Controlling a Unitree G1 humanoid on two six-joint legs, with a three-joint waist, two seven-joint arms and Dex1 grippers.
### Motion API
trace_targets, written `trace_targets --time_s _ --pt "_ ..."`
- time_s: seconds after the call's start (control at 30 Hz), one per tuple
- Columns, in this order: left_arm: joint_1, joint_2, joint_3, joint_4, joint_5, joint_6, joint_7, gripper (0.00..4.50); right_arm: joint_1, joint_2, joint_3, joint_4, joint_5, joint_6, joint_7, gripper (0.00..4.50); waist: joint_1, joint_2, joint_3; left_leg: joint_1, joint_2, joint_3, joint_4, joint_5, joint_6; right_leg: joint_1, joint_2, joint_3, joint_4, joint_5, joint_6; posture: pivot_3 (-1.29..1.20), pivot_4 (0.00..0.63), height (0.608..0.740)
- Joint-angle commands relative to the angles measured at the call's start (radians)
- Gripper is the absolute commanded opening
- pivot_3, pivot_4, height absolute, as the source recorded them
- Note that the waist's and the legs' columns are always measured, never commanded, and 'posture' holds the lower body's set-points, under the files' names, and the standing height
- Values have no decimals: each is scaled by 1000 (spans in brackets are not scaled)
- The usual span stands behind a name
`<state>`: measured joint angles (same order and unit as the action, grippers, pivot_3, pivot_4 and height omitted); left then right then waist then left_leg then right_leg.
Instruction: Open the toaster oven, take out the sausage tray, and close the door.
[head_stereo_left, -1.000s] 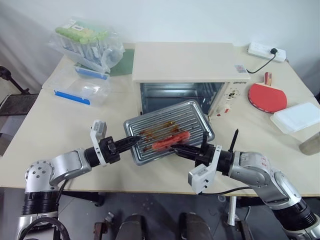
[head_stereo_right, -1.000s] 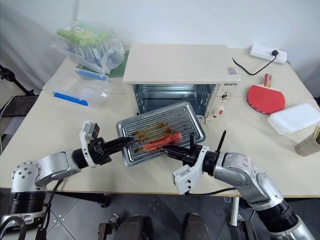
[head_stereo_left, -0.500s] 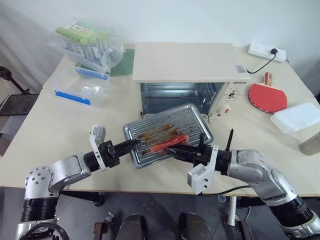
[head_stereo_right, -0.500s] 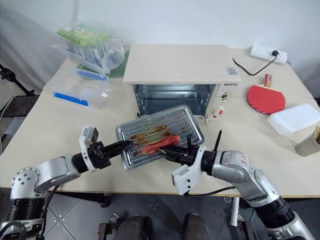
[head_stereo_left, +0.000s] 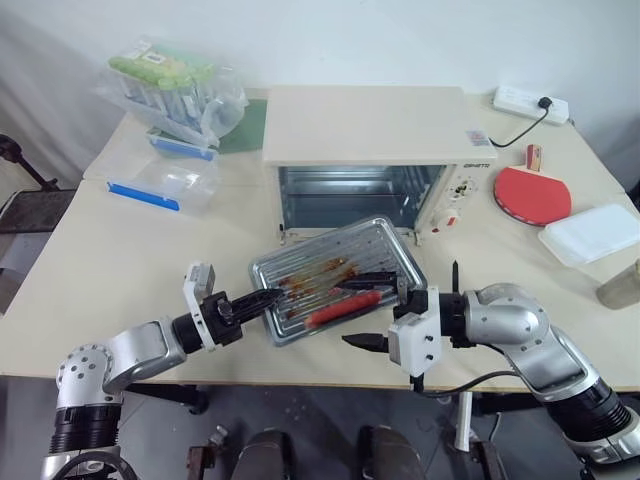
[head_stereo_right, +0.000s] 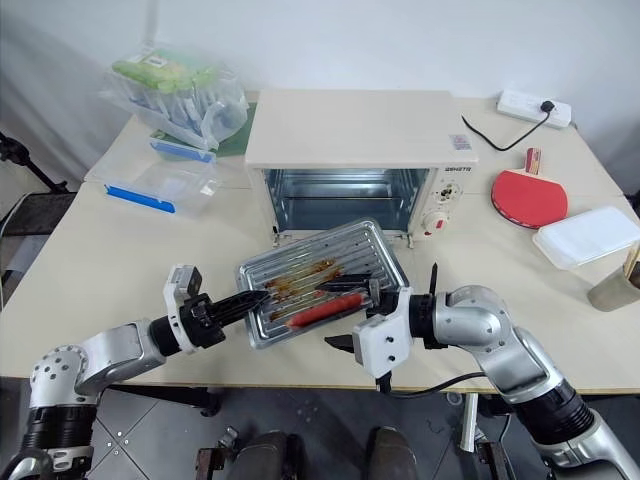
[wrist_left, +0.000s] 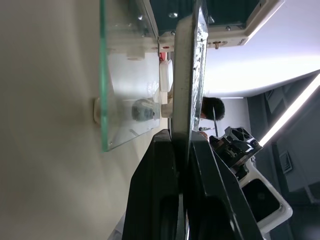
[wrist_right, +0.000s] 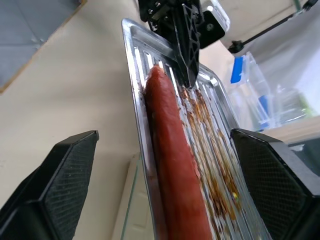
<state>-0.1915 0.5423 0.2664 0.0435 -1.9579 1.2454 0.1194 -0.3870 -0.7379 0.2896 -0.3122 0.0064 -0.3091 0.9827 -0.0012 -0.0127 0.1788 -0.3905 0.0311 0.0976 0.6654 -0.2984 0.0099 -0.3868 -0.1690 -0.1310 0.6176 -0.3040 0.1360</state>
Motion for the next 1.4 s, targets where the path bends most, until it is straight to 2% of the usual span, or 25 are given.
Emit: trace_targets --time_s 0.03,0.17,0.27,0.4,0.57,0.7,0.83,1.0,1.2,1.4 --pt "26 3 30 -26 -14 17 0 0 -29 -23 -29 -40 81 65 55 4468 0 0 0 0 0 0 0 0 0 0 0 0 0 0 0 0 150 740" --pt "42 9 40 -36 -14 23 -2 0 -45 -47 -47 -52 154 150 115 4468 2 0 0 0 0 0 0 0 0 0 0 0 -1 0 0 0 150 740" --pt "99 46 63 -53 -14 52 -54 0 -62 -132 -109 -42 370 346 254 4468 1 0 0 0 0 0 0 0 0 2 0 0 -4 0 0 0 150 740" --pt "179 83 104 -93 -14 53 -117 0 -108 -194 -158 45 457 448 362 4468 -2 0 0 0 1 0 -1 -1 1 4 1 0 -8 0 0 0 150 740" --pt "311 54 179 -189 -14 -4 -167 0 -179 -241 -213 243 472 494 470 4468 -1 0 0 0 2 0 -1 -2 0 4 1 0 -10 0 -1 0 150 740" --pt "434 19 180 -306 -14 -77 -171 0 -213 -248 -211 401 409 432 527 4468 0 0 0 1 2 1 -1 -4 1 5 1 1 -13 0 -1 0 150 740" --pt "562 -56 225 -403 -14 -176 -168 0 -262 -220 -198 610 333 314 560 3599 -3 1 0 1 2 2 -1 -4 0 6 1 1 -16 0 -1 0 150 740" --pt "690 -124 268 -495 -14 -280 -173 0 -322 -183 -175 865 237 184 567 1913 -3 2 1 1 3 2 0 -4 0 6 2 1 -18 -1 -2 0 150 740" --pt "776 -175 284 -554 -14 -368 -167 0 -373 -138 -155 1027 160 87 573 38 -4 3 1 1 2 2 0 -5 0 6 2 1 -20 -1 -2 0 150 740" --pt "836 -208 305 -577 -14 -414 -167 0 -388 -106 -153 1083 132 54 579 38 -3 4 2 1 3 2 0 -5 0 7 2 0 -21 -1 -2 0 150 740"
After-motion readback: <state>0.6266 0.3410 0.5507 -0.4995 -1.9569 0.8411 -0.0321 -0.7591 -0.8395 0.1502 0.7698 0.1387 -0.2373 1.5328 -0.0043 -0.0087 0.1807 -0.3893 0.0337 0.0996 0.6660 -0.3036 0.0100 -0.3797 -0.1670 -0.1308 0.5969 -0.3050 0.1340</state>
